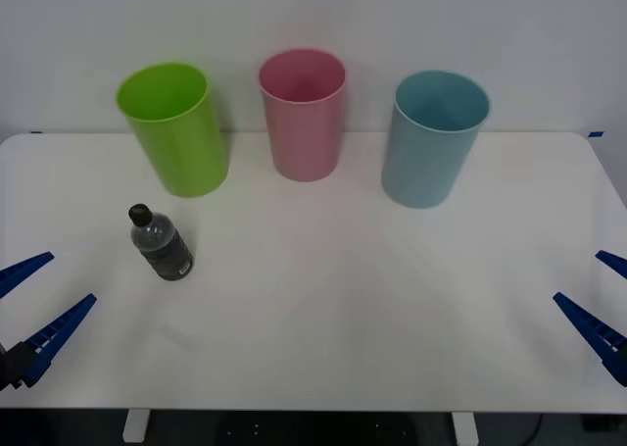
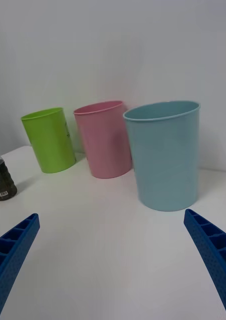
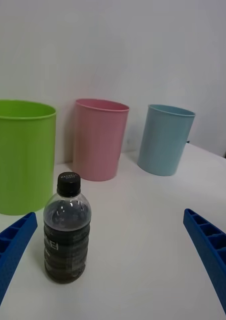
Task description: Grasp the object on the table and drop it into the matching bin: aluminum can to the light blue bin, PET bottle to the pink bin.
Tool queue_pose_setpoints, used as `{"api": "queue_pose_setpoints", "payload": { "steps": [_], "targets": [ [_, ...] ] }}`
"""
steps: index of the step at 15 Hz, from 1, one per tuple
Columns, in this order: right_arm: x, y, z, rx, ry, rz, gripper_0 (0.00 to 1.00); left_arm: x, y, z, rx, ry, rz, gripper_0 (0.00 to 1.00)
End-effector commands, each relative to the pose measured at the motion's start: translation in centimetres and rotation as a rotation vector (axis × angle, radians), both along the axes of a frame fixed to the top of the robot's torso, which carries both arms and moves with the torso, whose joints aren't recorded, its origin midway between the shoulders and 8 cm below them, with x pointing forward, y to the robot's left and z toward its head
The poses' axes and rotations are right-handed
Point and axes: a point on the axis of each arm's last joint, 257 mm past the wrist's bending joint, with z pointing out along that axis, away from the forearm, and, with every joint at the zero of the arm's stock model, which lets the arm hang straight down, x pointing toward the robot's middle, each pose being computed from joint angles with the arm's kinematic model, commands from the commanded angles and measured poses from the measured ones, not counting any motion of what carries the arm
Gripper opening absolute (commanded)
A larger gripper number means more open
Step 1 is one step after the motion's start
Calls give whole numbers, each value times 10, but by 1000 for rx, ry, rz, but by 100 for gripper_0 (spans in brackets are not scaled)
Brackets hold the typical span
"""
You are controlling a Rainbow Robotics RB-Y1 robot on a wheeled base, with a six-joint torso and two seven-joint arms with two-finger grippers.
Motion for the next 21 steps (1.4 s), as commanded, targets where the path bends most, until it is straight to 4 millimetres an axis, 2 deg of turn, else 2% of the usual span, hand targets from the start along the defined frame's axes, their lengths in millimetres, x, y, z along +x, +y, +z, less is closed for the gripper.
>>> {"api": "queue_pose_setpoints", "payload": {
  "steps": [1, 2, 3, 8, 10, 16, 21],
  "targets": [
    [0, 0, 0, 0, 0, 0, 100, 0, 0, 0, 0, 0, 0, 100],
    [0, 0, 0, 0, 0, 0, 100, -8, 8, -24, -15, 57, 34, 100],
    [0, 0, 0, 0, 0, 0, 100, -10, 10, -29, -9, 70, 40, 100],
    [0, 0, 0, 0, 0, 0, 100, -10, 12, -31, 6, 75, 50, 100],
    [0, 0, 0, 0, 0, 0, 100, -7, 14, -39, 37, 90, 70, 100],
    [0, 0, 0, 0, 0, 0, 100, 19, 15, -68, 54, 142, 175, 100],
    [0, 0, 0, 0, 0, 0, 100, 40, 13, -89, 154, 118, 200, 100]
  ]
}}
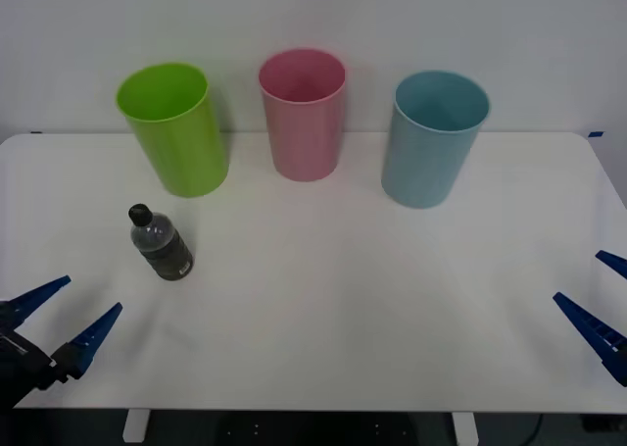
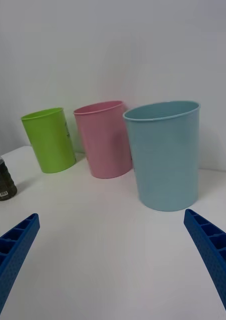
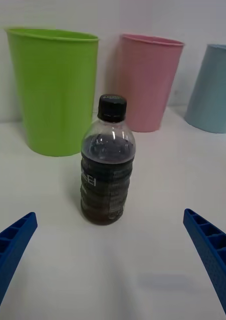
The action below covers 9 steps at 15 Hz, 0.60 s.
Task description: Grasp the object on the table and drop it into the matching bin: aluminum can to the light blue bin, PET bottle to the pink bin.
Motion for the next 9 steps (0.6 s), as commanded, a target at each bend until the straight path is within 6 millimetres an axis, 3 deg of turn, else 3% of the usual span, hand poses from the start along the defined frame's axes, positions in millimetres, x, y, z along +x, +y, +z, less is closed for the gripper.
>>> {"api": "queue_pose_setpoints", "payload": {
  "steps": [1, 9],
  "targets": [
    [0, 0, 0, 0, 0, 0, 100, 15, 1, -17, 65, -19, 9, 100],
    [0, 0, 0, 0, 0, 0, 100, 50, -12, -40, 56, -27, 49, 100]
  ]
}}
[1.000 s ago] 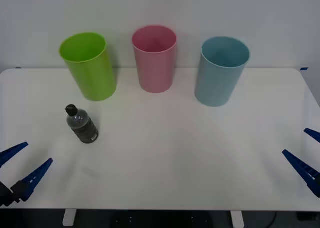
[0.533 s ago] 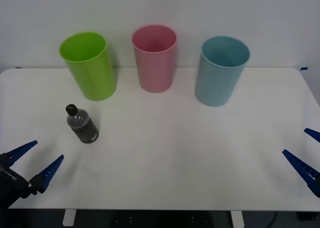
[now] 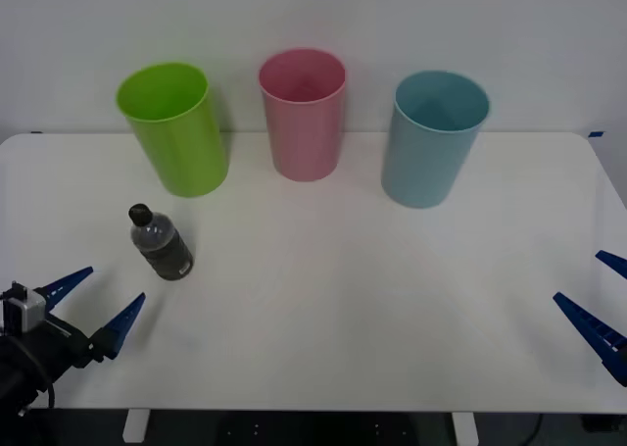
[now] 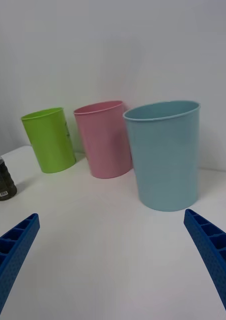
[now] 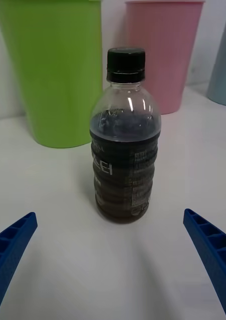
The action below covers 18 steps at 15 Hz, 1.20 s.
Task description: Grasp the object on the table and drop it into the matching bin: aluminum can to the light blue bin, PET bottle to the pink bin.
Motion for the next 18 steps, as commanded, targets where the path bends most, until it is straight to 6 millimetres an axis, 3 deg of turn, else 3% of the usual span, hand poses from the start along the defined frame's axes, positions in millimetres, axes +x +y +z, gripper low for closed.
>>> {"api": "queue_pose_setpoints", "payload": {
  "steps": [1, 7, 18],
  "targets": [
    [0, 0, 0, 0, 0, 0, 100, 8, -11, -1, -40, -8, 11, 100],
    [0, 0, 0, 0, 0, 0, 100, 25, -32, -1, -71, -26, 38, 100],
    [0, 0, 0, 0, 0, 0, 100, 65, -46, -4, -67, -31, 44, 100]
  ]
}}
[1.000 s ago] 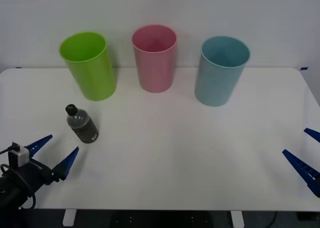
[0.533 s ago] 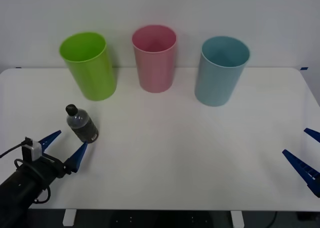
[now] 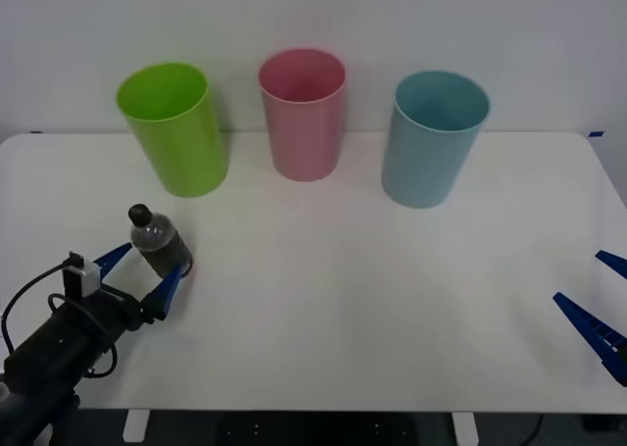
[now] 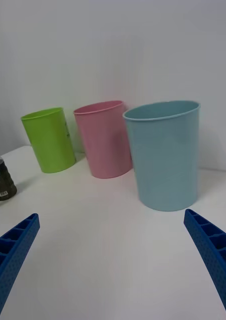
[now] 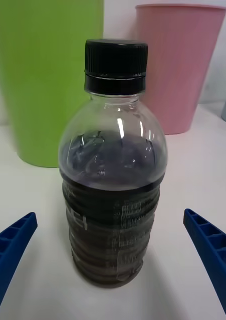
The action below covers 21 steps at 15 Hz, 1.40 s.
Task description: Grasp the object on the table and drop it into the matching bin: aluminum can to the light blue bin, PET bottle to the pink bin.
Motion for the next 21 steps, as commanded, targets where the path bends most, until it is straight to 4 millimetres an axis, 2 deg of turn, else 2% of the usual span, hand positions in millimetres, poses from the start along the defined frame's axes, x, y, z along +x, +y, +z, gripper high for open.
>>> {"api": "queue_pose_setpoints", "payload": {
  "steps": [1, 6, 13, 14, 15, 16, 17, 21],
  "targets": [
    [0, 0, 0, 0, 0, 0, 100, 10, -4, -2, 6, 2, -6, 100],
    [0, 0, 0, 0, 0, 0, 100, 23, -11, -2, 3, 0, 12, 100],
    [0, 0, 0, 0, 0, 0, 100, 27, -19, -4, -3, 6, 22, 100],
    [0, 0, 0, 0, 0, 0, 100, 27, -19, -4, -3, 6, 22, 94],
    [0, 0, 0, 0, 0, 0, 100, 27, -19, -4, -3, 6, 22, 43],
    [0, 0, 0, 0, 0, 0, 100, 27, -20, -4, 0, 6, 20, 10],
    [0, 0, 0, 0, 0, 0, 100, 27, -21, -5, 1, 6, 18, 0],
    [0, 0, 0, 0, 0, 0, 100, 25, -20, -7, -3, 12, 20, 0]
  ]
}}
